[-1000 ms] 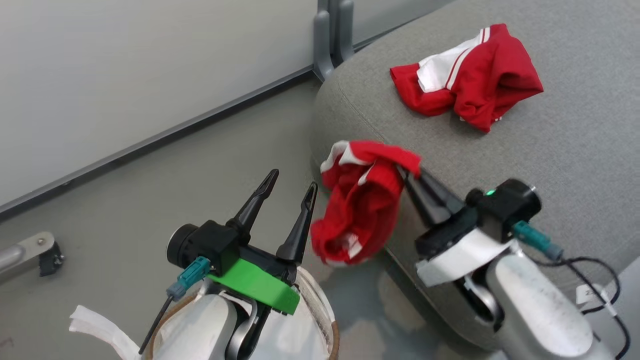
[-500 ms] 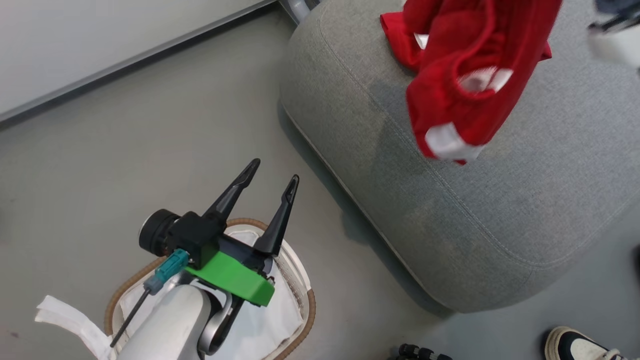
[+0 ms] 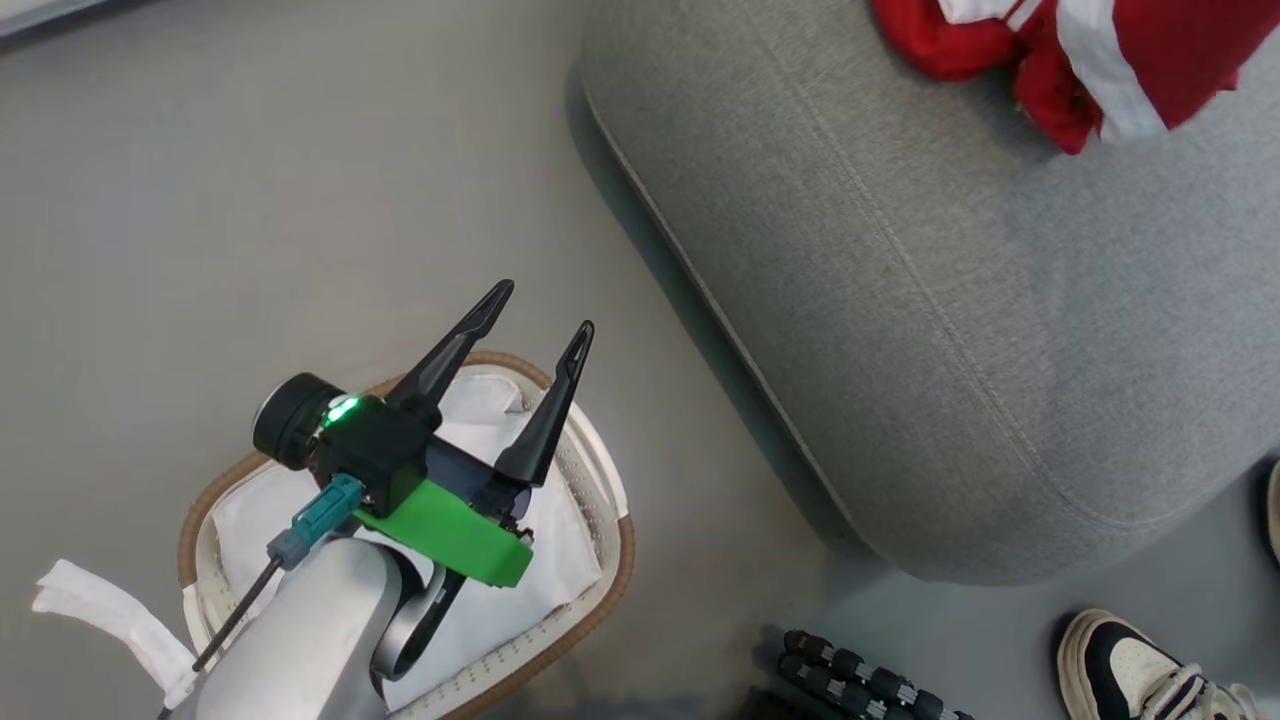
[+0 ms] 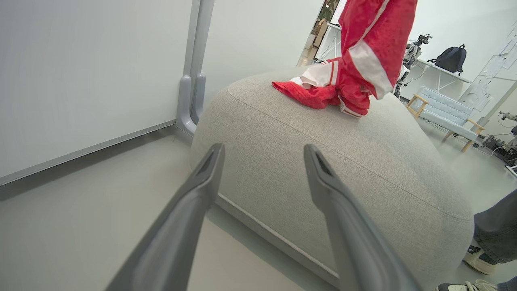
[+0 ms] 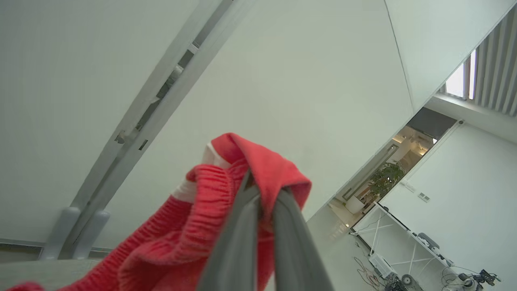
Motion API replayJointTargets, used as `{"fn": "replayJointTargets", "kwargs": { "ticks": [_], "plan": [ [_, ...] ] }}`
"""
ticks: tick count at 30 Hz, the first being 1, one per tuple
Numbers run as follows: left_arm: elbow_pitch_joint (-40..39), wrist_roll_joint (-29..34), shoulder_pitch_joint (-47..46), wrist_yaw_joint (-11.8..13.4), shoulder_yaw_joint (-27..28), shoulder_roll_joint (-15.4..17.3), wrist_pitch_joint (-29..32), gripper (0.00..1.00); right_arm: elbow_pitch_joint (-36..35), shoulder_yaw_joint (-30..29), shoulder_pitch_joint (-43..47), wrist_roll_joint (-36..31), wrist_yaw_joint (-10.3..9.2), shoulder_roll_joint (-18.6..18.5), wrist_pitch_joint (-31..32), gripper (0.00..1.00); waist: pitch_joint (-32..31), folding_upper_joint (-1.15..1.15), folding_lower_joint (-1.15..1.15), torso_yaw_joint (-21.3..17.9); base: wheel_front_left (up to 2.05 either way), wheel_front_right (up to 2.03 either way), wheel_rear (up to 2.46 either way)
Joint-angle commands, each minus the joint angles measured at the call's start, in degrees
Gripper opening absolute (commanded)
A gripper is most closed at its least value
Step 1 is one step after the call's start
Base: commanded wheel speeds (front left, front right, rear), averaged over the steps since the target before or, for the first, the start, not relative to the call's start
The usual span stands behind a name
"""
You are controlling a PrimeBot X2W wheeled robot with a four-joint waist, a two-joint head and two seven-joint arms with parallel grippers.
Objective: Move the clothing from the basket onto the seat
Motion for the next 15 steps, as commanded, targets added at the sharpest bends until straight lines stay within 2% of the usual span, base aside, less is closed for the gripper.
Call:
{"fn": "replayJointTargets", "kwargs": {
  "ticks": [1, 10, 15],
  "plan": [
    [-0.09, -0.26, -1.37, -0.18, 0.08, 0.66, -0.04, 1.0, 2.4, -0.81, 2.57, -0.16, -0.08, 1.23, -0.1, 0.0, 3.89, -0.01, -0.01, 3.6, 0.0, 0.0, 0.0],
    [-0.11, -0.23, -3.48, -0.18, -0.32, 1.56, -0.04, 1.0, 16.26, -9.59, 12.47, -0.74, -0.08, 8.25, -0.73, 0.0, 8.57, -0.01, -0.01, 8.63, 0.0, 0.0, 0.0],
    [-0.08, 0.12, -3.76, -0.18, 0.39, 2.01, -0.04, 1.0, 19.44, -17.84, 15.22, -0.99, -0.08, 10.98, -0.81, 0.0, 9.79, -0.01, -0.01, 10.26, 0.0, 0.0, 0.0]
  ]
}}
